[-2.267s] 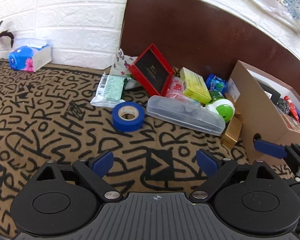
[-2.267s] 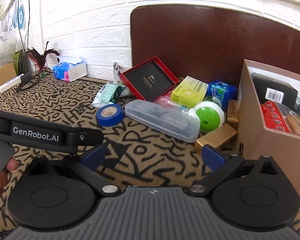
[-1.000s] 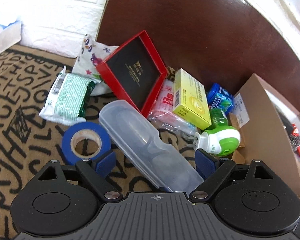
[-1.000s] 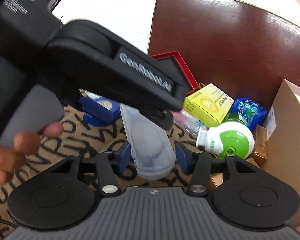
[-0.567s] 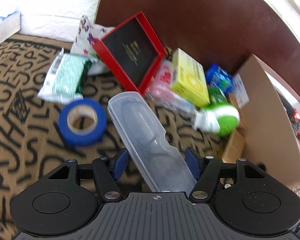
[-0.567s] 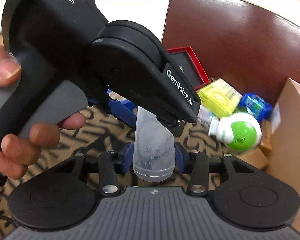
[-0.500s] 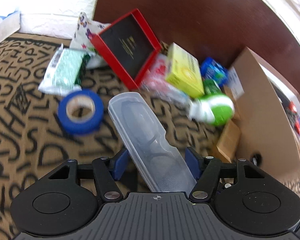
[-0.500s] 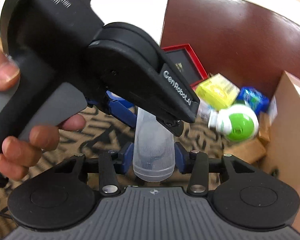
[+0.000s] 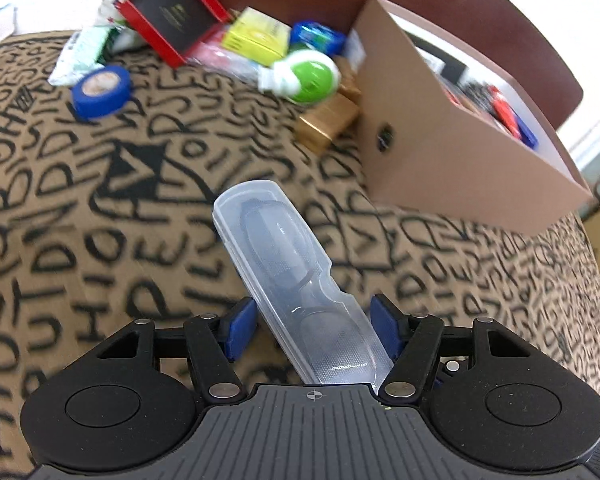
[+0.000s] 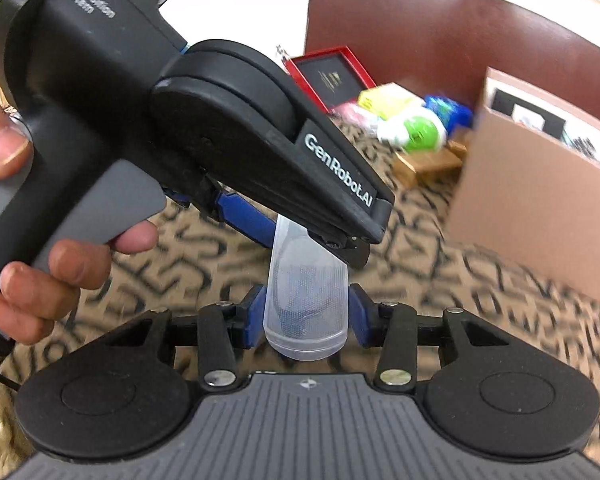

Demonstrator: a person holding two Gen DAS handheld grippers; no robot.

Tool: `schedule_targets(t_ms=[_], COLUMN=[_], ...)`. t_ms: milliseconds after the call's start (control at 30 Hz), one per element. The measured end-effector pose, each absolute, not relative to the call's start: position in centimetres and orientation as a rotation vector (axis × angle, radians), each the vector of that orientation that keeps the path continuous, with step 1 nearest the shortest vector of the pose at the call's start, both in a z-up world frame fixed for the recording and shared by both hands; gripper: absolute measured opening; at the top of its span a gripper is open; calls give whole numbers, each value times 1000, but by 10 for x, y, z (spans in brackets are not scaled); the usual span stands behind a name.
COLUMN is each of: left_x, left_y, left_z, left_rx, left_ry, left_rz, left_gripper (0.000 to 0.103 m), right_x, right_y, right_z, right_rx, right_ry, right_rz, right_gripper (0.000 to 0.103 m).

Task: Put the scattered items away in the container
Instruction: 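Lift the glasses case with the left gripper and carry it over the box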

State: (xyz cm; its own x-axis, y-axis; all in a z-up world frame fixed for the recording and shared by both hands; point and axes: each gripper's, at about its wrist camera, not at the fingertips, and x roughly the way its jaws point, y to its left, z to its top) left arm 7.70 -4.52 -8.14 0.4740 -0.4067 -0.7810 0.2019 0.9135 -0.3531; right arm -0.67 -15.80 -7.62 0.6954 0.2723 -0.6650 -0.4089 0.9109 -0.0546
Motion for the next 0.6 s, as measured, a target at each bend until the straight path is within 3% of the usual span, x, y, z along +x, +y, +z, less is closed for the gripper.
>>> schedule_targets(t_ms=[67,200,333,433,467,600], left_x=[76,84,94,94,94,97], left_y=[-49,-47,-47,-47,-49,-49], left_z=[-81,-76,-74,-75,-75,-81], left_rx=[-228,-224,-205,-213,-200,-200], left_ry=[1016,1002,998,1001,999,1008], left_rz=[-378,-307,-270,-282,-281,-286], left_gripper=[78,81,80,74,68,71], right_x=[-5,6,12,15,17,20], right_y=[-162,-163,-160,-159,-159,-158], right_z=[-77,-79,-79,-80,-80,-83], right_rx=[-174,-138,-138,-139,-138,-146], right_ry=[715,721,713,706,709,709], right_rz=[365,337,341,340,342,346], right_gripper=[50,52,53,55,55,55])
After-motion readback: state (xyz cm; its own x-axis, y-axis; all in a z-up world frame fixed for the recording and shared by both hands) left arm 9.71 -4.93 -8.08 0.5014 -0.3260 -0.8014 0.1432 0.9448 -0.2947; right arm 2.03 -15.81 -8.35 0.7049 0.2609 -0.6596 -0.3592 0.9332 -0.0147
